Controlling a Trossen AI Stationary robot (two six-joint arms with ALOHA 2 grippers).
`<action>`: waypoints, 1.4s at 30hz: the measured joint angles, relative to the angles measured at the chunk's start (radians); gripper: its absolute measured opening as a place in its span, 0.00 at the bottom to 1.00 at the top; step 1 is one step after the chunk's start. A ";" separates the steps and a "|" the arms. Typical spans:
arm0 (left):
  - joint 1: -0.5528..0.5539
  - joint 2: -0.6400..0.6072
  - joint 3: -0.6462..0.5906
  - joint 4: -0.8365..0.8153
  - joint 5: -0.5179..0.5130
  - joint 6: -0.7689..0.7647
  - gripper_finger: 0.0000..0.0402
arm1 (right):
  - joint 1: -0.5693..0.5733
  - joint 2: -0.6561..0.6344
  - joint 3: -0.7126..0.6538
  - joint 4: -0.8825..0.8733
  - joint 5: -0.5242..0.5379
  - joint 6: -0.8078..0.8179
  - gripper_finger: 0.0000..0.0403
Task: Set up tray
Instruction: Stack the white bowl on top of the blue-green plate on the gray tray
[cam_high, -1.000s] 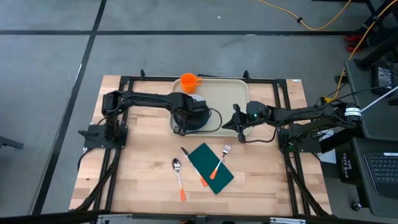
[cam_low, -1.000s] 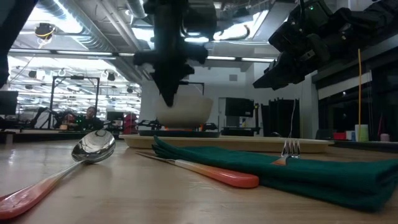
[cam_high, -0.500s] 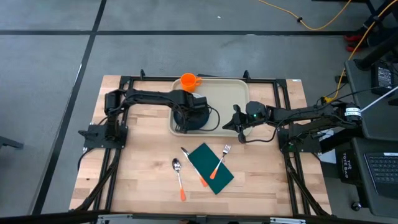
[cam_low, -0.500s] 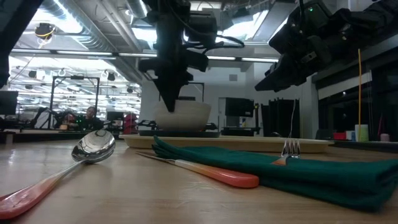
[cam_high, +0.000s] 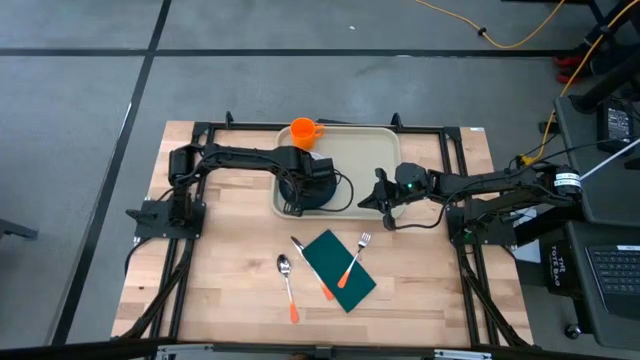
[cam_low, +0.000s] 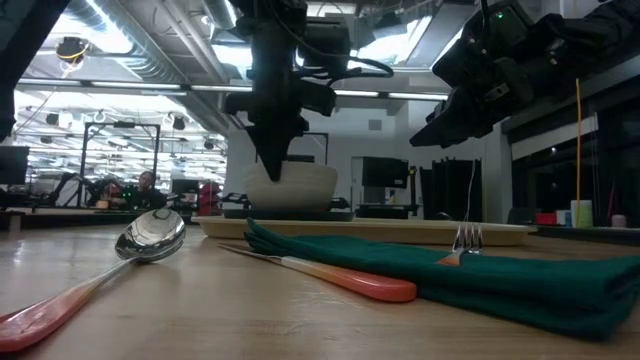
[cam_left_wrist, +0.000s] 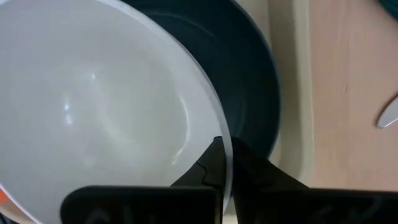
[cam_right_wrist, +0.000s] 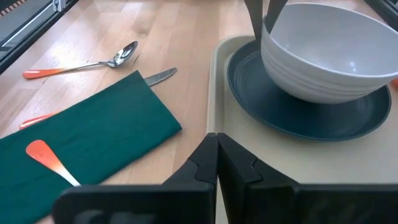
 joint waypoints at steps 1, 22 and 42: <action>-0.003 0.000 0.000 0.001 -0.001 -0.009 0.01 | 0.000 0.000 0.000 0.000 0.000 0.000 0.03; -0.011 -0.001 0.000 -0.013 -0.037 -0.045 0.01 | 0.000 0.000 0.000 -0.028 0.000 0.000 0.03; -0.015 -0.002 0.000 0.029 -0.024 -0.056 0.01 | 0.000 0.000 0.000 -0.047 0.000 -0.002 0.03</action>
